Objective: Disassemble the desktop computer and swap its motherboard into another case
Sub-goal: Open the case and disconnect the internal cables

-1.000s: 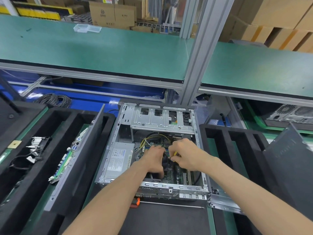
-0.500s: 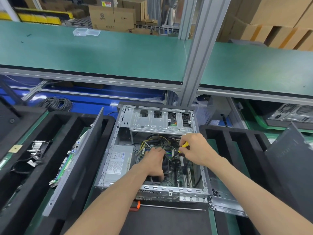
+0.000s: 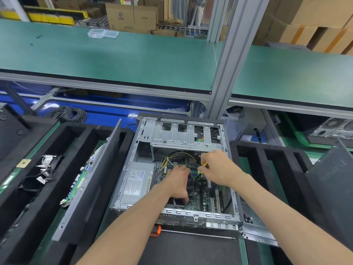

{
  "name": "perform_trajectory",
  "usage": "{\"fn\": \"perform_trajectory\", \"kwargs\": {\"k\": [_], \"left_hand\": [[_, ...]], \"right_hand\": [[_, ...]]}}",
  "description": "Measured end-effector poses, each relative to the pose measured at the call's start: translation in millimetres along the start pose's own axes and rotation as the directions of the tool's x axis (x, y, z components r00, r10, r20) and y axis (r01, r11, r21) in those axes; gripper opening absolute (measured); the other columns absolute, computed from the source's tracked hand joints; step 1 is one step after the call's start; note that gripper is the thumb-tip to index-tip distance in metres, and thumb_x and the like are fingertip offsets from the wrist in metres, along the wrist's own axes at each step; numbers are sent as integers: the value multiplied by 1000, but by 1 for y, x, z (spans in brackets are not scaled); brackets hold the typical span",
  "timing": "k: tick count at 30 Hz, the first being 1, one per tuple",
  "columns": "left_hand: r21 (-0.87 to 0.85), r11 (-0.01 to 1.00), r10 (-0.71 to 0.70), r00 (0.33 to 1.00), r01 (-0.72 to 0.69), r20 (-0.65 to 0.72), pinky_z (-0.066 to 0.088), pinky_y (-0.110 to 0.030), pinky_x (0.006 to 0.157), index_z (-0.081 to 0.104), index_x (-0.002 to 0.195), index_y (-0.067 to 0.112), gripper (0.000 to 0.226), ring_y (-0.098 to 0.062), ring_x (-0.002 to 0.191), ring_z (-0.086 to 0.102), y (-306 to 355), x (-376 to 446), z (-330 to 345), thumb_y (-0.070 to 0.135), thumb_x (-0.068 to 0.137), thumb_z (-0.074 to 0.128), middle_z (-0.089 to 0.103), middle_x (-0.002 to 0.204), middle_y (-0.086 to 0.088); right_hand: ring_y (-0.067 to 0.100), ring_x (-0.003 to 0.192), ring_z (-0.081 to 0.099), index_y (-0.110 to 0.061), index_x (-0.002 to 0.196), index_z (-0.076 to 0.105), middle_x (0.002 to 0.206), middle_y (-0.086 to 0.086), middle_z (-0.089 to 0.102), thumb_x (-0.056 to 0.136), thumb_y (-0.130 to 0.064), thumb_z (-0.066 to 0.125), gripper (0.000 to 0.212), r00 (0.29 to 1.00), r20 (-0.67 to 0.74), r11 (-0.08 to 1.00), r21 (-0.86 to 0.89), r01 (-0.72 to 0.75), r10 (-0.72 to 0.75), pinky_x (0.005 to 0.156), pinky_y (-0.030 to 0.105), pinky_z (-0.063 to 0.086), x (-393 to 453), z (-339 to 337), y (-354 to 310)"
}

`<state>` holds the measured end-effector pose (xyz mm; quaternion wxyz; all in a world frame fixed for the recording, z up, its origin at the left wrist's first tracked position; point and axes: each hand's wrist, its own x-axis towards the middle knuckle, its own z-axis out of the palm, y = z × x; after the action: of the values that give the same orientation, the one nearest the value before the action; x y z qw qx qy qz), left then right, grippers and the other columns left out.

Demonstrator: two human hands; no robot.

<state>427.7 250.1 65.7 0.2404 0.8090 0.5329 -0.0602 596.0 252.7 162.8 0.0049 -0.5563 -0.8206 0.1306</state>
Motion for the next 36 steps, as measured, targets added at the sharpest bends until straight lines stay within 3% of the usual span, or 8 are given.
{"fn": "perform_trajectory", "kwargs": {"k": [5,10,14,18,22,27,29,36], "left_hand": [[-23,1000,-13,1000,13,6,41,-47,105,46,134,13,105,-26,124,38,0,2,3,48,48,94,46,130,-3],[-6,1000,-7,1000,7,12,38,-48,110,41,140,14,111,-28,128,37,0,3,3,48,49,94,45,134,-4],[-42,999,9,1000,-10,-6,40,-49,108,37,143,18,115,-29,127,38,-1,1,4,45,48,94,46,138,-3],[-18,1000,9,1000,-9,-6,41,-48,106,44,136,12,107,-27,123,41,-2,2,3,47,47,94,47,130,-5],[-23,1000,0,1000,-1,-7,43,-48,104,46,135,11,106,-27,122,42,-2,3,2,47,48,94,47,130,-5],[-72,997,1,1000,-1,-11,44,-46,105,44,137,16,107,-27,124,41,-2,3,5,44,47,94,48,132,-1],[-91,996,-5,1000,3,-23,46,-45,102,47,132,17,103,-27,122,44,-2,2,6,43,45,95,50,127,0],[-25,1000,3,1000,-3,-8,40,-48,108,43,138,14,111,-28,126,40,-4,5,6,50,46,93,45,133,-5]], "right_hand": [[28,67,44,-17,66,32,71,2,36,99,-33,58,46,996,69,995,-81,-51,57,56,32,35,10,2,-19],[33,82,56,-17,78,49,75,3,46,92,-14,62,19,976,179,977,-146,153,-126,64,39,49,13,-6,-20],[24,91,56,-18,98,66,90,-3,46,87,-7,61,17,913,247,917,-151,368,-326,67,32,36,16,-11,-17],[23,79,53,-15,89,57,82,-3,52,90,-31,66,18,988,72,991,6,134,-134,63,32,36,17,-7,-6],[19,55,42,-15,64,38,67,3,41,95,-28,60,40,990,121,994,-89,-65,76,49,30,33,18,-4,-10],[25,77,48,-14,87,61,86,3,53,82,-4,61,11,946,228,929,-238,284,-231,60,37,43,13,-4,-27],[23,81,44,-13,101,64,88,-1,45,81,-1,60,24,909,270,887,-255,386,-318,63,37,38,15,-5,-28],[29,77,55,-15,92,50,81,7,55,94,-37,64,25,998,64,998,55,-23,20,60,36,44,16,-5,-9]]}}
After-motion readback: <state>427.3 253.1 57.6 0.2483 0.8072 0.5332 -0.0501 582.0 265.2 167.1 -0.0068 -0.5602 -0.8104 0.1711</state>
